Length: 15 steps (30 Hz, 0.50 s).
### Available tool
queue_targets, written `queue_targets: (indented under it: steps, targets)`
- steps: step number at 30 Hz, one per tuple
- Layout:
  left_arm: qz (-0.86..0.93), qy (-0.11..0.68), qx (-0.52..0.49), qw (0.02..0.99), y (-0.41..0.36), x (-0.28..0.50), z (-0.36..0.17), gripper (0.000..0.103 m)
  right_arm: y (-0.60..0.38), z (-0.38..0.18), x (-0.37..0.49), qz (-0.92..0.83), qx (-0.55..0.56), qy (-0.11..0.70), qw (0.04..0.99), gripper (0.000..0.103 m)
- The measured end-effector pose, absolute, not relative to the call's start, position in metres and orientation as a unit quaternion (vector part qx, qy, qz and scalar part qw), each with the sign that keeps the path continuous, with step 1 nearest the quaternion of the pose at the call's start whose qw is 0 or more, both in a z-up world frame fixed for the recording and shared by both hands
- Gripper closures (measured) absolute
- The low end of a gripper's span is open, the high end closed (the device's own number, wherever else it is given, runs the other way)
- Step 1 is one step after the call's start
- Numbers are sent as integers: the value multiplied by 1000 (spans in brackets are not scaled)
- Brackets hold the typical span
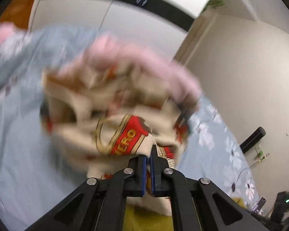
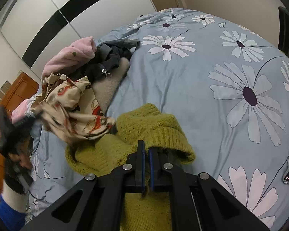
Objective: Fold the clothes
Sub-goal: 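Grasp the cream printed shirt with the left gripper and lift it away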
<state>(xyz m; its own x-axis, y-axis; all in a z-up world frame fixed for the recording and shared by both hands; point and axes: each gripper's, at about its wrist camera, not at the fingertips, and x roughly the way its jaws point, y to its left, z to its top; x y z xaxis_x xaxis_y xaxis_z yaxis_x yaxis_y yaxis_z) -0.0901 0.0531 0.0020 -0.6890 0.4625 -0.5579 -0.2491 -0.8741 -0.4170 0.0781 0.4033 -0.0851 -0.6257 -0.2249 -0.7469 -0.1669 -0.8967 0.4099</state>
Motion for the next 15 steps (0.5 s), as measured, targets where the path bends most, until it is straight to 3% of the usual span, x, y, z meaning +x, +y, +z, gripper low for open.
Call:
queue_targets:
  steps: [8, 15]
  targets:
    - [955, -51, -197, 218, 70, -184, 183, 100, 412, -93, 74, -872, 429, -233, 18, 98]
    - [980, -4, -157, 122, 77, -277, 250, 100, 421, -107, 65, -866, 433, -251, 13, 98]
